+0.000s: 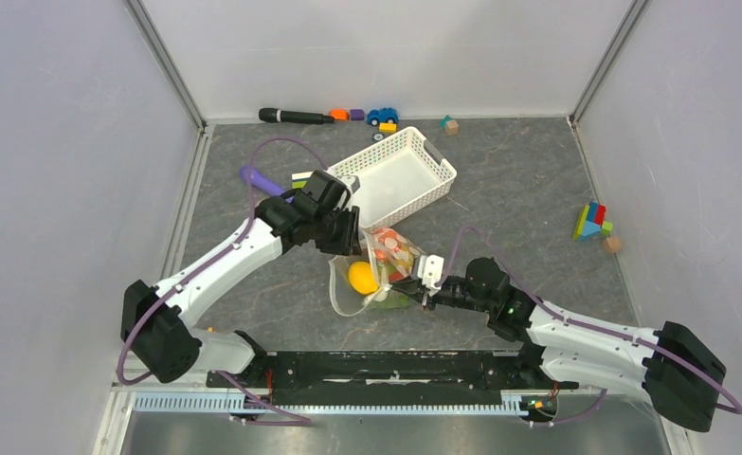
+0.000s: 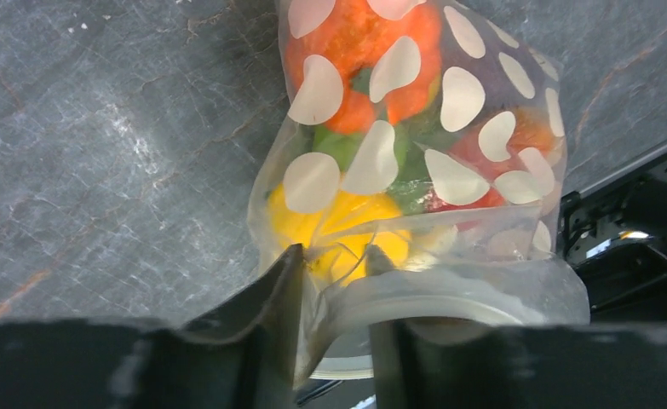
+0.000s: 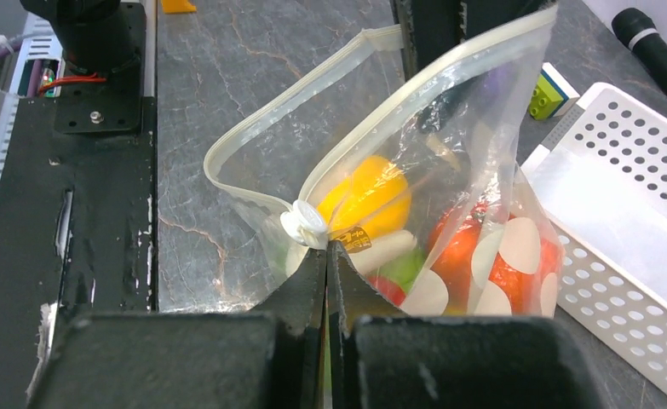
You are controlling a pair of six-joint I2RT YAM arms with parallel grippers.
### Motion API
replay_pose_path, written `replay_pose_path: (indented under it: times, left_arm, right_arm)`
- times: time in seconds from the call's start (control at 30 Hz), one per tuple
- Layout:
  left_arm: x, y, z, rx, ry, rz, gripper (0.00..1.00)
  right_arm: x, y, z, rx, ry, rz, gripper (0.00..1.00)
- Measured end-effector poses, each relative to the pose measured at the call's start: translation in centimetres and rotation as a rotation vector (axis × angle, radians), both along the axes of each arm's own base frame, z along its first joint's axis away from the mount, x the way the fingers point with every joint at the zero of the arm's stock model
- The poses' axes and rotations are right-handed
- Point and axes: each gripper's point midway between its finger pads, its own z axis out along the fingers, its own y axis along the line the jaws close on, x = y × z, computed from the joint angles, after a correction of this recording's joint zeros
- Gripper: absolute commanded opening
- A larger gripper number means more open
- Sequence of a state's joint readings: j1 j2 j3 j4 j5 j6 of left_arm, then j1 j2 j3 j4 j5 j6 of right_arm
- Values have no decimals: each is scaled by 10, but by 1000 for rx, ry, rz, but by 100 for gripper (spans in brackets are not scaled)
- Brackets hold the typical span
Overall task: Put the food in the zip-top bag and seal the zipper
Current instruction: Adjust the zipper food storage bag at the center of the board.
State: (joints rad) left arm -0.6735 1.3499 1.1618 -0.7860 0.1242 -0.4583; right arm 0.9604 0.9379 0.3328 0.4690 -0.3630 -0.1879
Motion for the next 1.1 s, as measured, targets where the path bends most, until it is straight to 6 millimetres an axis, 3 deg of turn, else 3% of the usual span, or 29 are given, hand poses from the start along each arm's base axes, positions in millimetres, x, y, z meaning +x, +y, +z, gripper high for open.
replay_pose_path:
  times: [0.17, 0.23, 0.43, 0.63, 0.73, 0.87, 1.1]
  left_arm:
    - [-6, 5, 12, -17, -26, -7, 80]
    - [-11, 8, 24, -32, -58, -22, 99]
    - [-28, 18, 78, -124, -241, -90, 100]
    - [-31, 18, 128, -201, -396, -158, 100]
    - [-28, -1, 148, -241, -449, -261, 100]
    - [-23, -36, 160, -274, -512, -454, 100]
    - [-9, -87, 153, -251, -586, -735, 100]
  right_arm:
    - [6, -2, 3, 0, 47, -54, 0]
    - [13, -3, 11, -17, 76, -91, 0]
    - [45, -7, 56, 24, 129, -174, 0]
    - [62, -20, 54, 35, 246, -186, 0]
    - [69, -26, 49, 24, 318, -172, 0]
    - [74, -30, 57, 18, 365, -132, 0]
    - [82, -43, 70, 38, 377, -114, 0]
